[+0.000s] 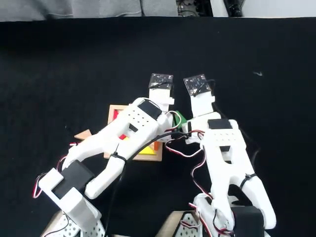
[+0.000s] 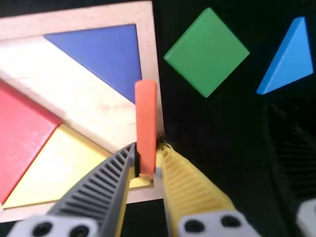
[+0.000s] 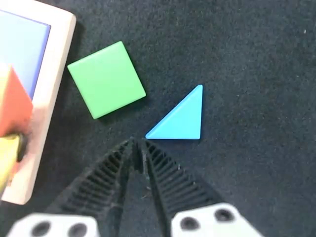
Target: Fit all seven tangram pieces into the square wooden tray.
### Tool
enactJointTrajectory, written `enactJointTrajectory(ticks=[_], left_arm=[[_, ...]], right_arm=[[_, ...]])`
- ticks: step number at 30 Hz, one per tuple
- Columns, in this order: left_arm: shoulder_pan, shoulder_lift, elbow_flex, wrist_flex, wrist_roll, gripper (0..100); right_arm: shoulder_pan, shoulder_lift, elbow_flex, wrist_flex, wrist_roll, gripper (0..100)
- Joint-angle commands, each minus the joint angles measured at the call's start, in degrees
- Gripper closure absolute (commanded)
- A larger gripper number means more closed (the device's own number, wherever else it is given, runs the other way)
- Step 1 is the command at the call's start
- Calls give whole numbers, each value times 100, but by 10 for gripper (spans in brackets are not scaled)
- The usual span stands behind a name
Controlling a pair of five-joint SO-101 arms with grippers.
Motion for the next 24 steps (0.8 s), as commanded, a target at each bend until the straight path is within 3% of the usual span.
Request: enactJointTrajectory(ticks=[1,13,19,24], left_arm=[[-31,-35,-101,-79,62,970],[-31,-88,180,-44,62,965],[-48,-88,207,-35,70,863],[-435,-88,163,-44,44,852]], right_arm=[[88,-145,13,-105,0,987],[70,-145,13,-105,0,987],[70,-145,13,-105,0,987],[70,-145,13,-105,9,987]])
